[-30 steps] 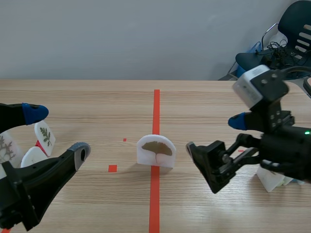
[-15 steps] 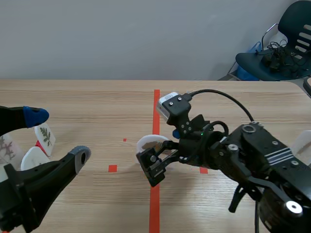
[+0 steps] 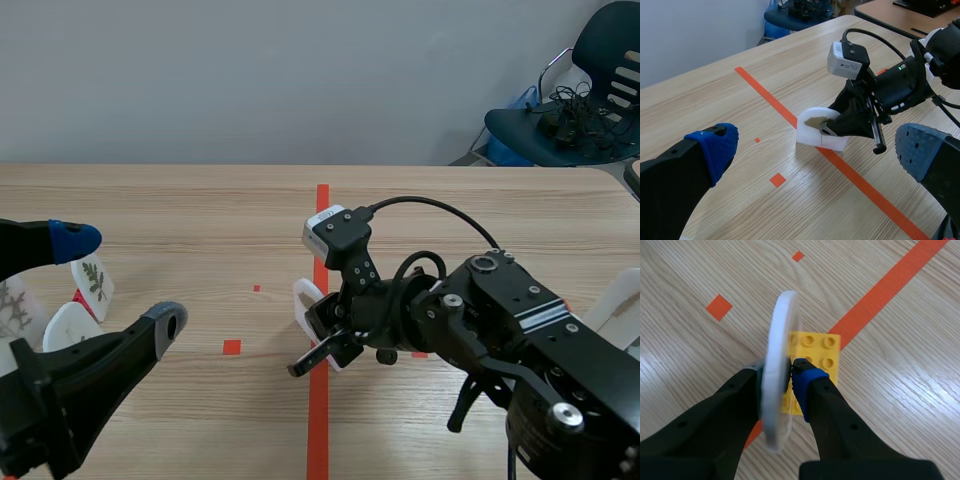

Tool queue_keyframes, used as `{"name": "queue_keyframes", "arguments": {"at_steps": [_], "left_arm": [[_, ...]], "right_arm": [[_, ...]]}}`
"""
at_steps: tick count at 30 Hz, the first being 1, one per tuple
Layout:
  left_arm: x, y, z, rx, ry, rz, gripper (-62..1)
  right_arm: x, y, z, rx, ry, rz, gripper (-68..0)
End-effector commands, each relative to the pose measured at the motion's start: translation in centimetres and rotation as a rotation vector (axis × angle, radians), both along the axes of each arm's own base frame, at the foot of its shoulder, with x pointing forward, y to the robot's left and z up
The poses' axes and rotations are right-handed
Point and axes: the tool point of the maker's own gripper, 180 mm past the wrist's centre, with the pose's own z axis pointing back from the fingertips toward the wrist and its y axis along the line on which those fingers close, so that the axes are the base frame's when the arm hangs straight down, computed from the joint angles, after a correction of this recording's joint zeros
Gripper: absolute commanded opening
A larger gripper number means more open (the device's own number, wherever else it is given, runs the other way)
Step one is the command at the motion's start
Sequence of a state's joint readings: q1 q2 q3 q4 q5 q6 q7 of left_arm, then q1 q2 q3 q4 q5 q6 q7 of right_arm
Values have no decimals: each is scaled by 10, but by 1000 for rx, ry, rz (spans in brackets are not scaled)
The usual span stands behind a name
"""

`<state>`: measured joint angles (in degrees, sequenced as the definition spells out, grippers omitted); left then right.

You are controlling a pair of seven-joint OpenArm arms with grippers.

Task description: Do the leaf sorting experiment

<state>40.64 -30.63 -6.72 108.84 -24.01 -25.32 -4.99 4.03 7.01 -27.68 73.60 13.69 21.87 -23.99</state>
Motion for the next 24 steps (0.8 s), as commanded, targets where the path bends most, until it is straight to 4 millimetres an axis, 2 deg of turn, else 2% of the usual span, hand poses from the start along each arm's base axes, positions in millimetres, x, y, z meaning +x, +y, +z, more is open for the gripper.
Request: {"name": "queue_keyframes", "arguments": {"at_steps": [1,6,8,11,19,24], "left_arm": [[1,-1,8,-16,-22,0,14],[1,-1,8,-16,-22,-1,14],[1,-1,8,-16,-22,-1,14],[1,-1,8,-16,-22,-1,14],[0,-1,7,-3,-23,-15,14],[-1,-1,7,24,-23,-43,14]], "right_arm": [[12,-1,21,21,-55,-12,-599],[20,-9,46,-1,-91,-40,-599],[22,-19,58,-11,-107,-98,-599],[17,-36,65,-18,-98,-195,-599],[-27,-81,54,-28,-31,-351,-599],[-48,-127,39,-84,8,-527,-599]]}}
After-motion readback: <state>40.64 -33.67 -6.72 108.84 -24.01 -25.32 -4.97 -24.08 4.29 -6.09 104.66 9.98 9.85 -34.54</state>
